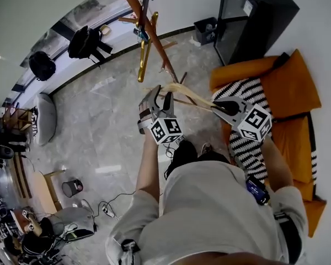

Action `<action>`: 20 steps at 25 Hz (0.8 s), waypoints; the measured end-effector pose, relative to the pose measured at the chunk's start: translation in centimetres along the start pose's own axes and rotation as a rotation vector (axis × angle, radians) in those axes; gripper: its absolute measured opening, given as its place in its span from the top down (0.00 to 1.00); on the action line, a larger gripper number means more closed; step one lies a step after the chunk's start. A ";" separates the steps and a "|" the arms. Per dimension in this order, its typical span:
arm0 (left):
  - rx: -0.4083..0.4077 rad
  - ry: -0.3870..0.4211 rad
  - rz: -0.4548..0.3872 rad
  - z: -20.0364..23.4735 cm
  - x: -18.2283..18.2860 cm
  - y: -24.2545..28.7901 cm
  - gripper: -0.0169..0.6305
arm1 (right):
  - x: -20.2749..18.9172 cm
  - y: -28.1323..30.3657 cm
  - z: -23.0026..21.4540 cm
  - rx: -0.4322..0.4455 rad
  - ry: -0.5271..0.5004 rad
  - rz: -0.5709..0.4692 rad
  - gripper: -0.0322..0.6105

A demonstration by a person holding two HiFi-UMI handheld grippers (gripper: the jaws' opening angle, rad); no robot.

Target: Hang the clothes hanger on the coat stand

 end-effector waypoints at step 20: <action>-0.104 -0.050 0.192 0.1 -4.5 1.5 0.83 | 0.5 5.2 -2.0 0.089 -0.217 0.240 0.83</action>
Point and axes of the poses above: the fingertips, and each gripper's own axes: y forward along the fingers, z to its left, x out of its top, the point moved 8 cm from there along -y, backward along the fingers
